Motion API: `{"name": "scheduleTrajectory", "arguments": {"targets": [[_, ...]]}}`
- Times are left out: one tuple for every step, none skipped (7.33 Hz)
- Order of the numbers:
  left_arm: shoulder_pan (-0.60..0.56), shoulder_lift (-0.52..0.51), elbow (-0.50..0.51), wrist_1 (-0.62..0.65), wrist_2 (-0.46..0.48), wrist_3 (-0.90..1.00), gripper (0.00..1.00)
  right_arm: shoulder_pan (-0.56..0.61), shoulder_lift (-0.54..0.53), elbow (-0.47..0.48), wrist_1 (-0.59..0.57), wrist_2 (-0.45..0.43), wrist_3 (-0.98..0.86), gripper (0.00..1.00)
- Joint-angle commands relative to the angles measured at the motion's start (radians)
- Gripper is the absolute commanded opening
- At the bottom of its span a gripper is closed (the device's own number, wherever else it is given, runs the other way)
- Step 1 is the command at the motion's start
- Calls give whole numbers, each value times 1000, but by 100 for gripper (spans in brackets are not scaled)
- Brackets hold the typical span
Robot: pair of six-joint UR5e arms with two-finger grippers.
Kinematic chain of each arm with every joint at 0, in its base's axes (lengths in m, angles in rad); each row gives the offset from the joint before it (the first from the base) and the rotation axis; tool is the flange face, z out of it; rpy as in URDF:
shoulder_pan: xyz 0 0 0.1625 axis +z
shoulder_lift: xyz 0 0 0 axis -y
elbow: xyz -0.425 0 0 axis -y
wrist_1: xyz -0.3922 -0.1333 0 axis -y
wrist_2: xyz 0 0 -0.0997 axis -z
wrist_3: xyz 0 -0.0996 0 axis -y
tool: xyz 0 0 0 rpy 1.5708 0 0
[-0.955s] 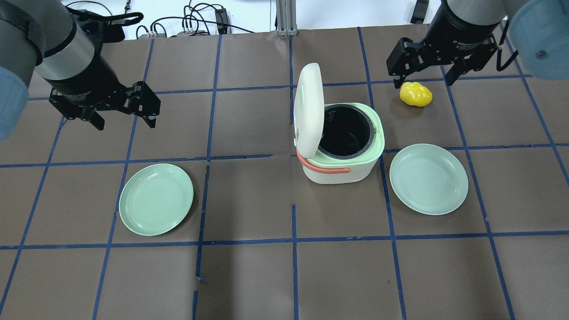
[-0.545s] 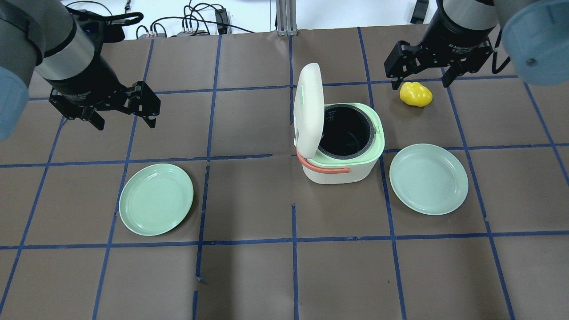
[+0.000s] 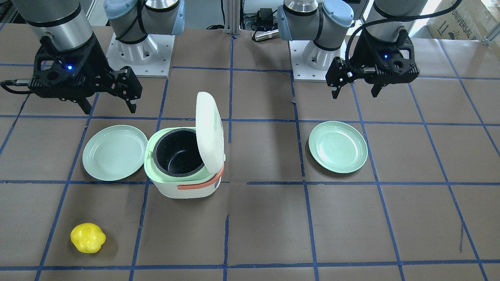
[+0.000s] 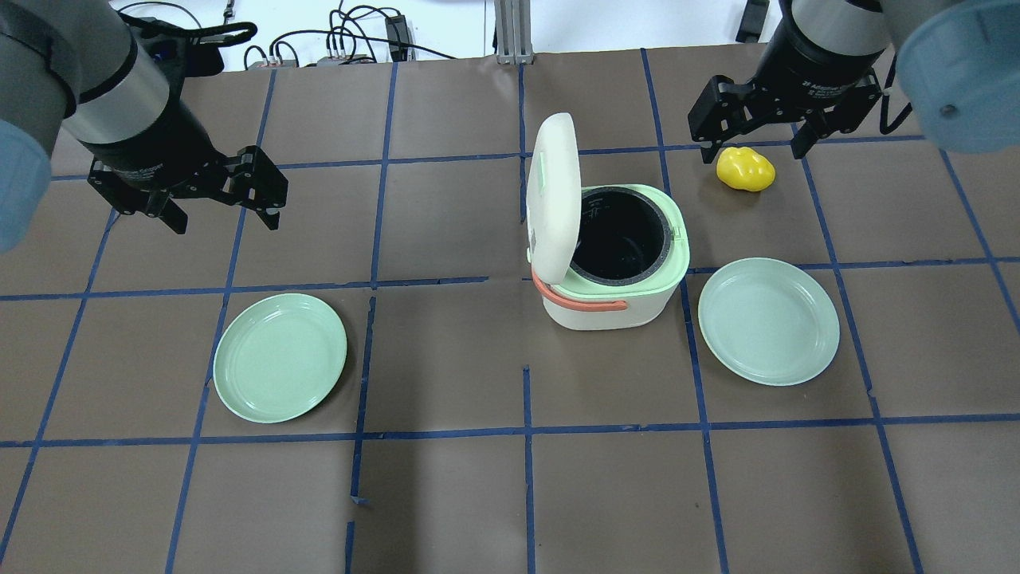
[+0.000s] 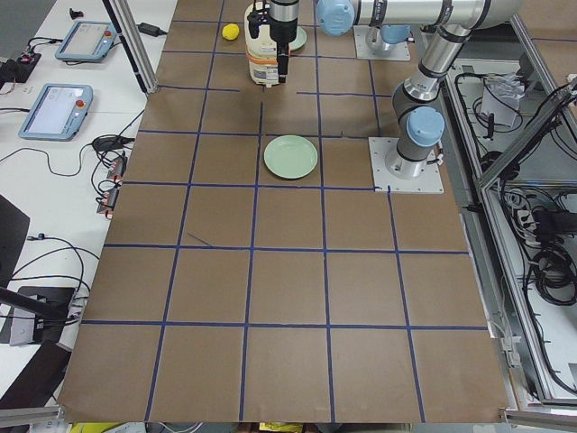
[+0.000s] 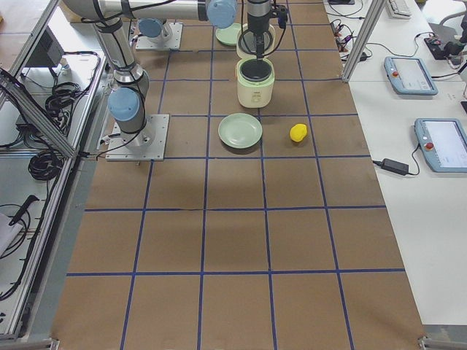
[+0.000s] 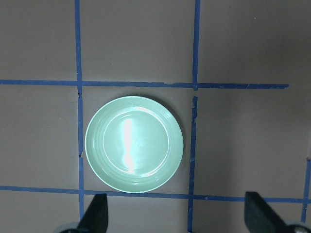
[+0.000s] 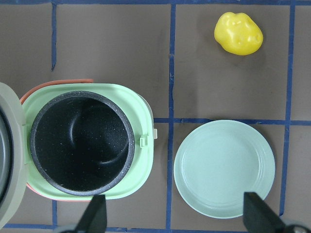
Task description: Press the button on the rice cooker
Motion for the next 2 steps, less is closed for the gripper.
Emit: {"name": "scheduleTrajectory", "arguments": {"targets": [[0,0,0,1,0,0,100,0,0,-1,3,-3,-2,99],[0,0,0,1,0,0,100,0,2,-1,3,-3,-3,99]]}}
